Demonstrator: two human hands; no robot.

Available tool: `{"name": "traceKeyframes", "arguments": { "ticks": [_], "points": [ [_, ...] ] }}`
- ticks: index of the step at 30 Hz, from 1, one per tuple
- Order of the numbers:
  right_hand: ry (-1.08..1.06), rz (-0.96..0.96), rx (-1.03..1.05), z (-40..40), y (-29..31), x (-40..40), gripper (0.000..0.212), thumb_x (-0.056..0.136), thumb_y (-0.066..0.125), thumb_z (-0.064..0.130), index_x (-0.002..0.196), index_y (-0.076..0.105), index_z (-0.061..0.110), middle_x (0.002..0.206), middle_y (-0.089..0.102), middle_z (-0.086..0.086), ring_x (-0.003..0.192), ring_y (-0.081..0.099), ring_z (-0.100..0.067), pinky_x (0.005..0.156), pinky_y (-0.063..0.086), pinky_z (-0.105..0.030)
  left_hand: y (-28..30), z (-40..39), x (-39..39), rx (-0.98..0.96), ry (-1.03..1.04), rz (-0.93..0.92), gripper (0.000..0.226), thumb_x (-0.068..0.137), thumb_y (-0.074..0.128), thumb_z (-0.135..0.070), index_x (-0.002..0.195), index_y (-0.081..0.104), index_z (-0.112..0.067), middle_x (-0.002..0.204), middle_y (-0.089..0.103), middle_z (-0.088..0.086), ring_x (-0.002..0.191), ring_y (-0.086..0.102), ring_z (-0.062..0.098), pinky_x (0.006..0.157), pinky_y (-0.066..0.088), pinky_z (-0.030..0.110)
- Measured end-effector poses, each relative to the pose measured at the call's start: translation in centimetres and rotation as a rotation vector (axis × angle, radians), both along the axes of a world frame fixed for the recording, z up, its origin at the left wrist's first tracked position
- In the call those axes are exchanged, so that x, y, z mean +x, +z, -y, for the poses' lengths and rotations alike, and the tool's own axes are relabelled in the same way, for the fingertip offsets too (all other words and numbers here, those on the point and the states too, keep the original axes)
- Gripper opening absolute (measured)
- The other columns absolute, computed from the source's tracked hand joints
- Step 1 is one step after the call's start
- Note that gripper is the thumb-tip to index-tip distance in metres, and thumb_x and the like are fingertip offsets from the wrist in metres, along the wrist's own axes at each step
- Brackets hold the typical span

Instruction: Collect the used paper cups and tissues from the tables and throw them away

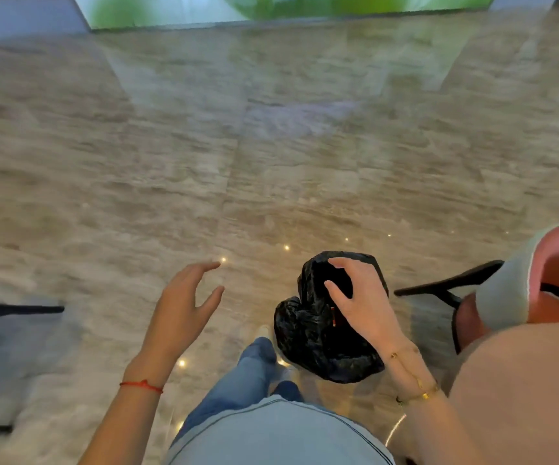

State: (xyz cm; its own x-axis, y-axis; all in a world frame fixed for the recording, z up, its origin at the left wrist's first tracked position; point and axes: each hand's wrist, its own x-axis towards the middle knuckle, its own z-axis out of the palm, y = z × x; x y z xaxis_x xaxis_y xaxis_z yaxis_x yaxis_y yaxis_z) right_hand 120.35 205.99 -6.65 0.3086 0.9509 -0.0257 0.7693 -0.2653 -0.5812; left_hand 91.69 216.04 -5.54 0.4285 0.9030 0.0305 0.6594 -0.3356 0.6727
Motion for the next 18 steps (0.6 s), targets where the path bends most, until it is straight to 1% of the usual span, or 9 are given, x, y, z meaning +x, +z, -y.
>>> {"name": "traceKeyframes", "arguments": {
  "ticks": [2,3,4,6,7,11,13,15,18],
  "points": [
    [0.092,-0.001,0.007,-1.3,0.6,-1.9,0.04,0.093,0.06,0.032,0.131,0.053,0.022,0.126,0.058,0.005,0.125,0.045,-0.014,0.104,0.031,-0.021,0.6,1.6,-2.7,0.01,0.096,-0.002,0.039,0.09,0.066,-0.023,0.128,0.057,-0.022,0.122,0.056,-0.014,0.112,0.05,-0.002,0.094,0.031,0.003],
    [0.135,-0.01,0.012,-1.9,0.9,-3.0,0.039,0.093,0.06,0.032,0.13,0.054,0.022,0.126,0.059,0.006,0.124,0.045,-0.013,0.102,0.03,-0.02,0.9,2.4,-4.0,0.016,0.144,-0.006,0.039,0.09,0.066,-0.023,0.128,0.057,-0.022,0.122,0.056,-0.014,0.112,0.05,-0.001,0.095,0.031,0.004],
    [0.181,-0.015,0.018,-2.5,1.1,-4.2,0.039,0.093,0.06,0.032,0.13,0.053,0.023,0.126,0.059,0.006,0.124,0.045,-0.012,0.101,0.03,-0.02,1.2,3.2,-5.3,0.02,0.191,-0.01,0.039,0.09,0.066,-0.023,0.128,0.057,-0.022,0.122,0.056,-0.013,0.113,0.051,0.001,0.096,0.033,0.008],
    [0.283,-0.024,0.028,-3.7,1.4,-6.7,0.037,0.094,0.059,0.032,0.13,0.053,0.024,0.126,0.058,0.008,0.123,0.044,-0.01,0.1,0.028,-0.019,1.6,4.9,-7.9,0.031,0.286,-0.022,0.039,0.09,0.066,-0.024,0.128,0.058,-0.02,0.124,0.059,-0.008,0.116,0.053,0.008,0.099,0.039,0.022],
    [0.334,-0.029,0.028,-4.3,1.6,-8.1,0.037,0.094,0.058,0.032,0.13,0.053,0.024,0.126,0.057,0.008,0.123,0.044,-0.009,0.099,0.028,-0.019,1.7,5.7,-9.2,0.038,0.336,-0.024,0.039,0.09,0.066,-0.024,0.128,0.058,-0.019,0.125,0.06,-0.006,0.116,0.054,0.01,0.099,0.04,0.026],
    [0.53,-0.026,0.026,-6.6,2.0,-14.6,0.036,0.094,0.059,0.032,0.129,0.054,0.024,0.125,0.059,0.007,0.121,0.049,-0.014,0.1,0.033,-0.023,2.4,9.5,-14.8,0.049,0.55,-0.018,0.039,0.09,0.065,-0.026,0.127,0.058,-0.02,0.125,0.059,-0.007,0.114,0.052,0.006,0.098,0.037,0.022],
    [0.621,-0.012,0.028,-7.4,2.0,-18.6,0.036,0.094,0.059,0.031,0.129,0.055,0.023,0.125,0.06,0.006,0.12,0.05,-0.016,0.101,0.034,-0.026,2.6,11.2,-17.9,0.046,0.649,-0.014,0.038,0.089,0.067,-0.023,0.126,0.06,-0.017,0.124,0.061,-0.004,0.114,0.055,0.011,0.098,0.038,0.025],
    [0.71,-0.01,0.026,-7.9,1.8,-23.1,0.036,0.093,0.06,0.031,0.128,0.056,0.021,0.125,0.06,0.004,0.119,0.051,-0.017,0.1,0.034,-0.026,2.7,13.3,-21.4,0.047,0.748,-0.026,0.038,0.087,0.069,-0.02,0.124,0.061,-0.015,0.123,0.063,-0.001,0.114,0.057,0.015,0.097,0.038,0.024],
    [0.845,-0.018,0.023,-8.0,1.5,-30.8,0.036,0.093,0.06,0.03,0.127,0.056,0.019,0.124,0.06,0.003,0.118,0.05,-0.018,0.098,0.035,-0.026,3.0,16.8,-27.4,0.036,0.884,-0.033,0.039,0.087,0.068,-0.022,0.126,0.06,-0.018,0.125,0.062,-0.004,0.113,0.058,0.013,0.094,0.04,0.022]
  ]
}}
